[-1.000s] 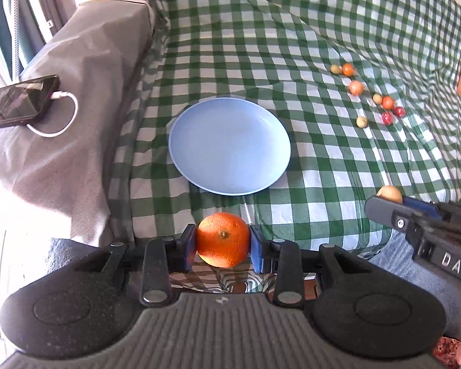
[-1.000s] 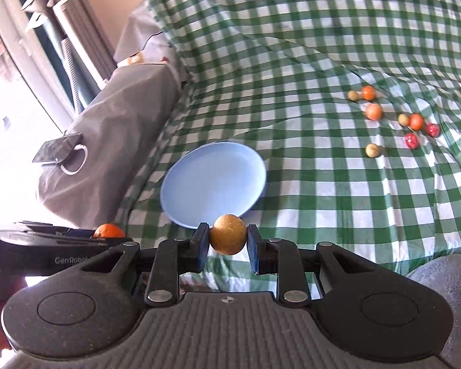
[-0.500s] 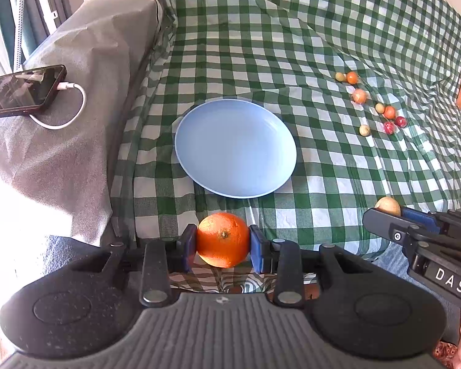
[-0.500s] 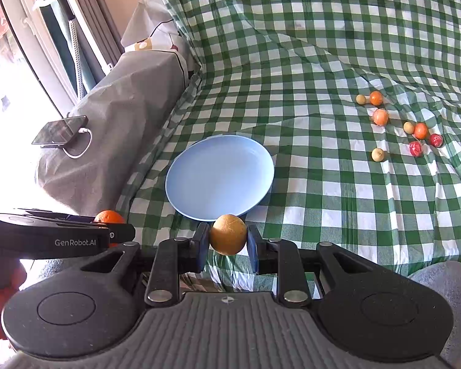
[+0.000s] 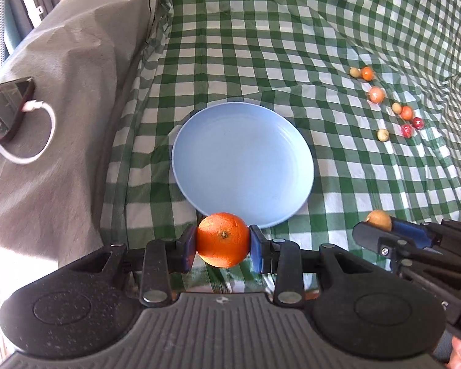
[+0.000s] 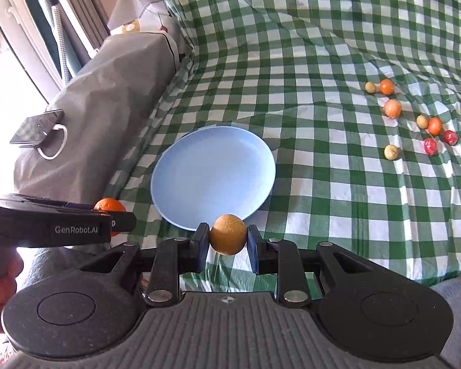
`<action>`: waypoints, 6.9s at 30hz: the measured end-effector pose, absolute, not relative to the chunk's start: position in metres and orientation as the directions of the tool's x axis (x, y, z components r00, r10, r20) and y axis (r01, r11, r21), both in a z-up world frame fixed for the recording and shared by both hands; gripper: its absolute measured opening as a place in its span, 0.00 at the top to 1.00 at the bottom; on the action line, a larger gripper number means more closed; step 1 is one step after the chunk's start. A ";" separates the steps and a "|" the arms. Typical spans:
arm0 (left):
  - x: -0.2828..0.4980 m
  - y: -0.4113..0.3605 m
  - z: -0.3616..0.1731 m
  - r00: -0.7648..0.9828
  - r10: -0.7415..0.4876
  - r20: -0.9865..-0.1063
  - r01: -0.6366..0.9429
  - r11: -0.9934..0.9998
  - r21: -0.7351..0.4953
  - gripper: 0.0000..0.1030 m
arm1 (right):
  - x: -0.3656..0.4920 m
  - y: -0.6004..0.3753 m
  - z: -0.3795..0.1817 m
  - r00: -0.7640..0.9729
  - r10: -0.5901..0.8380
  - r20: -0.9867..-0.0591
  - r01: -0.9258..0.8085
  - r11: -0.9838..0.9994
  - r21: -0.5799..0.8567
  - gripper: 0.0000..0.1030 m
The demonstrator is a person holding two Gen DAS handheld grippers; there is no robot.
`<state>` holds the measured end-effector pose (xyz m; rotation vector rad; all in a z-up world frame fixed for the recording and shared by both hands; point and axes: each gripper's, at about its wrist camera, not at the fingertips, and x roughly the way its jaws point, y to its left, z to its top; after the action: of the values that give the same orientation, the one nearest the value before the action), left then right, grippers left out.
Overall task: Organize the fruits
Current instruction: 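Carry both fruits to the blue plate and open both tools to release them, then grasp a small yellow fruit with the left tool while the right tool grasps a red fruit, then carry both fruits over the blue plate and open both tools to drop them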
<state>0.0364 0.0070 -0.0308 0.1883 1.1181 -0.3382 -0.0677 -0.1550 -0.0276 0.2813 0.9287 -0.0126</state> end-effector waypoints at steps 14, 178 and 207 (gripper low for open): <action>0.123 -0.035 -0.103 0.315 -0.092 -0.945 0.425 0.903 0.053 0.62 | 0.026 -0.157 -0.095 0.531 0.064 -0.845 0.090 0.987 0.131 0.73; -0.055 0.013 0.005 0.460 -0.183 -0.869 0.450 0.892 0.051 0.74 | -0.154 -0.125 -0.009 0.738 0.017 -0.675 0.026 0.998 0.054 0.69; 0.043 -0.008 -0.019 0.445 -0.139 -0.884 0.415 0.908 0.066 0.73 | -0.078 -0.141 -0.041 0.685 0.016 -0.729 0.035 0.998 0.055 0.69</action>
<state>0.0432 -0.0080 -0.0194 0.2911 1.0574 -0.3493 -0.0779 -0.1412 -0.0408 0.0661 0.8166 -0.0111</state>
